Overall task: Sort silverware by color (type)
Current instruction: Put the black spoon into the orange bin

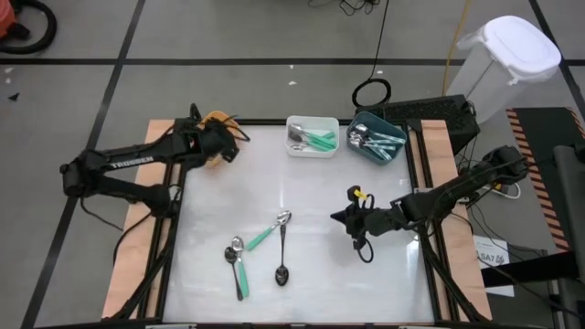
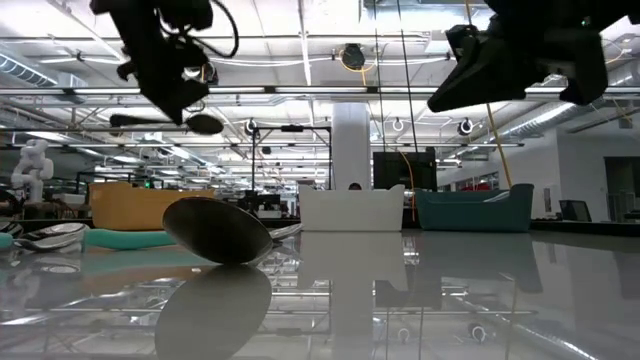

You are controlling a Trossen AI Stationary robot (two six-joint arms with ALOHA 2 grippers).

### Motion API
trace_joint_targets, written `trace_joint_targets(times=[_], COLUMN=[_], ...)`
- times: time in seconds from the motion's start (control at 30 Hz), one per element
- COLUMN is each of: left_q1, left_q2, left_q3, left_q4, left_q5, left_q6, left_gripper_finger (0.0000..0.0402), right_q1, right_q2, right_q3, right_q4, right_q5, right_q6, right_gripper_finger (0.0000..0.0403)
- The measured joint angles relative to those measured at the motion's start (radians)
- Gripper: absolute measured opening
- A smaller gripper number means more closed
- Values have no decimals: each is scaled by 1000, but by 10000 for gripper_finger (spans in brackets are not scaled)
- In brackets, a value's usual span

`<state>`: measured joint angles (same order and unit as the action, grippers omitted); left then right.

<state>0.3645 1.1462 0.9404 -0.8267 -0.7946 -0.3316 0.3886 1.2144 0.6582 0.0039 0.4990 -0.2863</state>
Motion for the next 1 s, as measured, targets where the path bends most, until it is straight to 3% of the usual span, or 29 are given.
trace_joint_targets(times=[0.57,0.73,1.0], left_q1=[334,379,383], left_q2=[39,117,236], left_q3=[-98,-98,-98], left_q4=[83,137,147], left_q5=[237,298,302], left_q6=[107,155,194], left_gripper_finger=[0,0,1], right_q1=[-76,-76,-75], right_q2=[0,0,0], right_q3=[0,0,0], right_q4=[-38,-35,-38], right_q5=[-5,-6,-6], right_q6=[11,26,40], right_gripper_finger=[2,2,2])
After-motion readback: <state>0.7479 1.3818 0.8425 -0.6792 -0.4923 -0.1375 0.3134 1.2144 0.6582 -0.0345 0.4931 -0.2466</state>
